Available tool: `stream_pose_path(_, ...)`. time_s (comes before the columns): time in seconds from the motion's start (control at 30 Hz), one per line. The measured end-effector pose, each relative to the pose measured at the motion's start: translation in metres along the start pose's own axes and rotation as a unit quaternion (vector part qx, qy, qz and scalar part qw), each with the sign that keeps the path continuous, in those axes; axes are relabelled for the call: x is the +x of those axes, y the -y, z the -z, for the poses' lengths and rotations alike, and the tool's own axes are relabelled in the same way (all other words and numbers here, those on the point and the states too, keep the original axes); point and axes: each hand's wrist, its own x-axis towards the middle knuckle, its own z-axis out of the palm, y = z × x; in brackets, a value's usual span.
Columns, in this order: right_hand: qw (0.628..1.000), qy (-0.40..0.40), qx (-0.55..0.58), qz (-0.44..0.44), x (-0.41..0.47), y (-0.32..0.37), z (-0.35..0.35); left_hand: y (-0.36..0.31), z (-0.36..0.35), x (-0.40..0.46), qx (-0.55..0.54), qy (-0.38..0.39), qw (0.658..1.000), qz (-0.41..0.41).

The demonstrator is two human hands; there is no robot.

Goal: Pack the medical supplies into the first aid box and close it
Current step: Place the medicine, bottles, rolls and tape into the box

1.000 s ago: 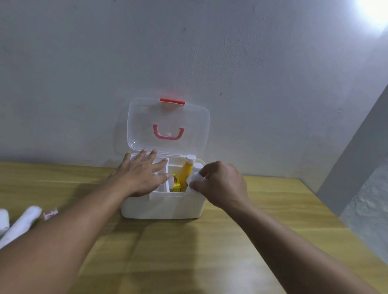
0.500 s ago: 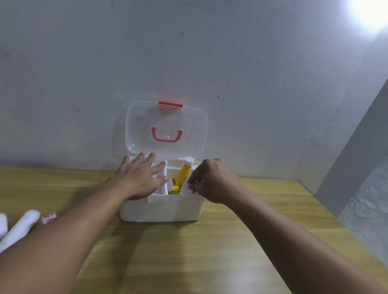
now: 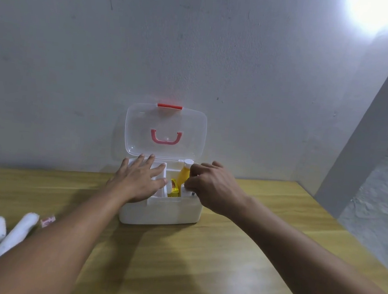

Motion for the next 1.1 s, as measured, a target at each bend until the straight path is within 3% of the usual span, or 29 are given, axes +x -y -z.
stream_pose_path(0.27,0.983,0.03,0.13,-0.122,-0.004,-0.002,0.009,0.0,0.001,-0.002,-0.017,-0.002,1.0,-0.002)
stream_pose_path(0.4,0.978,0.033,0.152,-0.142,-0.006,-0.004,0.01,0.0,0.007,-0.006,-0.114,-0.041,0.993,0.001)
stream_pose_path(0.53,0.975,0.041,0.157,-0.15,-0.007,-0.004,0.012,-0.002,0.015,-0.015,-0.256,-0.133,0.958,0.0)
stream_pose_path(0.63,0.976,0.047,0.151,-0.152,-0.006,-0.004,0.013,-0.003,0.019,-0.022,-0.304,-0.171,0.937,0.013)
stream_pose_path(0.77,0.977,0.044,0.139,-0.152,-0.003,-0.004,0.014,-0.001,0.021,-0.026,-0.288,-0.183,0.94,0.025)
stream_pose_path(1.1,0.983,0.056,0.129,-0.116,0.012,0.008,0.003,0.005,0.014,-0.022,-0.271,-0.132,0.953,0.04)
